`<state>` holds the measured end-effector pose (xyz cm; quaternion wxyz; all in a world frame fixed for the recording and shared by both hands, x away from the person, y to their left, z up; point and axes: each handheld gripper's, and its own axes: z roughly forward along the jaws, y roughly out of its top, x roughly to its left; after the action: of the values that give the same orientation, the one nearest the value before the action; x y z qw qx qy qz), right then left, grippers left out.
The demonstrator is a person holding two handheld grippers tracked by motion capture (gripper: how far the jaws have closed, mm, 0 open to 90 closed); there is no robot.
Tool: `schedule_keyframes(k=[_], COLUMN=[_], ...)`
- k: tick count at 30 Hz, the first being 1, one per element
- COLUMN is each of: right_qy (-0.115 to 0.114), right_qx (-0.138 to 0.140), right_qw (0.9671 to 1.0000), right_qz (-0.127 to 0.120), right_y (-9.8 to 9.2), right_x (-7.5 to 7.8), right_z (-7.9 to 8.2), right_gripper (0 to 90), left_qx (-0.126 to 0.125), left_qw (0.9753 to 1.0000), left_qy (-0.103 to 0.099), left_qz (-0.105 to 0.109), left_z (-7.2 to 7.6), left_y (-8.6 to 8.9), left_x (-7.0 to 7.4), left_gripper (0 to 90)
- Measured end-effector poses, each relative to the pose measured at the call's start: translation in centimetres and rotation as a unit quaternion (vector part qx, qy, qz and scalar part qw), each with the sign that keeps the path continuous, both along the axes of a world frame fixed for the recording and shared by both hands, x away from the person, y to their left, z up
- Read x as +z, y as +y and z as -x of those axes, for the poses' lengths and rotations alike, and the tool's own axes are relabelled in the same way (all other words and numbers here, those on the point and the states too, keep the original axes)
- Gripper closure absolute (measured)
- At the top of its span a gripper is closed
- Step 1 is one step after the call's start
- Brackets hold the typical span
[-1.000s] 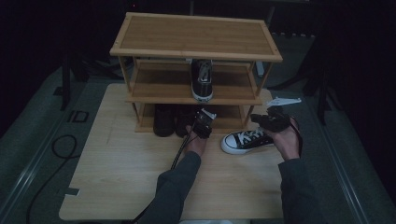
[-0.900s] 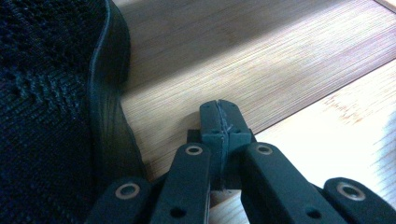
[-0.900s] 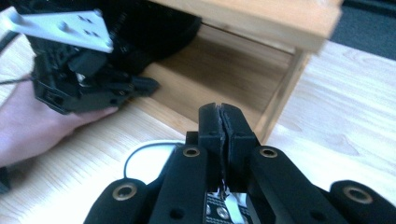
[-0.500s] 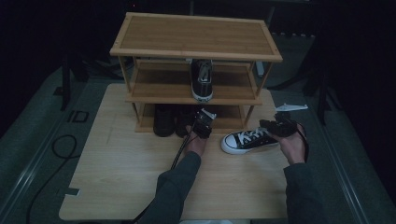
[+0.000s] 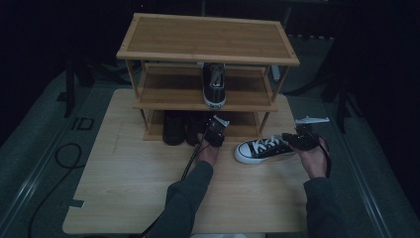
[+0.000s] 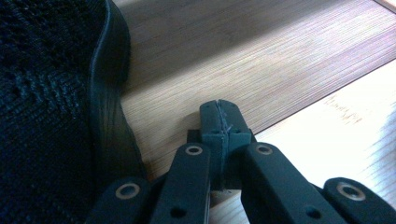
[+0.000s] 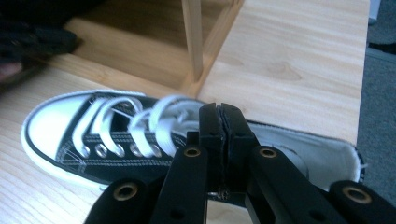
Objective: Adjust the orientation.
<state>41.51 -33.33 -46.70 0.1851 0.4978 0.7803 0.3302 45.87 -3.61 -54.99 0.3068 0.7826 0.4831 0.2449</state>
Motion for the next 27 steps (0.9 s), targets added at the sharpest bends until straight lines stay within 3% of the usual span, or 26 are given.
schedule_keyframes(k=[11, 16, 20, 27], right_qy=[0.015, 0.034, 0.034, 0.031], right_qx=[-0.012, -0.017, -0.012, -0.009], right_qw=[0.9997, 0.9992, 0.9989, 0.9991], right_qz=[0.016, 0.014, 0.03, 0.026], right_y=[-0.4, -0.6, -0.2, -0.2], right_x=[-1.1, -1.4, -1.3, -1.4], right_z=[-0.1, -0.1, 0.2, 1.1], right_gripper=[89.0, 89.8, 90.0, 90.0], left_qx=[0.0, 0.0, 0.0, 0.0], left_qw=[1.0, 1.0, 1.0, 1.0], left_qy=[0.0, 0.0, 0.0, 0.0], left_qz=[0.0, 0.0, 0.0, 0.0], left_z=[0.0, 0.0, 0.0, 0.0], left_y=[0.0, 0.0, 0.0, 0.0], left_x=[0.0, 0.0, 0.0, 0.0], left_gripper=[90.0, 90.0, 90.0, 90.0])
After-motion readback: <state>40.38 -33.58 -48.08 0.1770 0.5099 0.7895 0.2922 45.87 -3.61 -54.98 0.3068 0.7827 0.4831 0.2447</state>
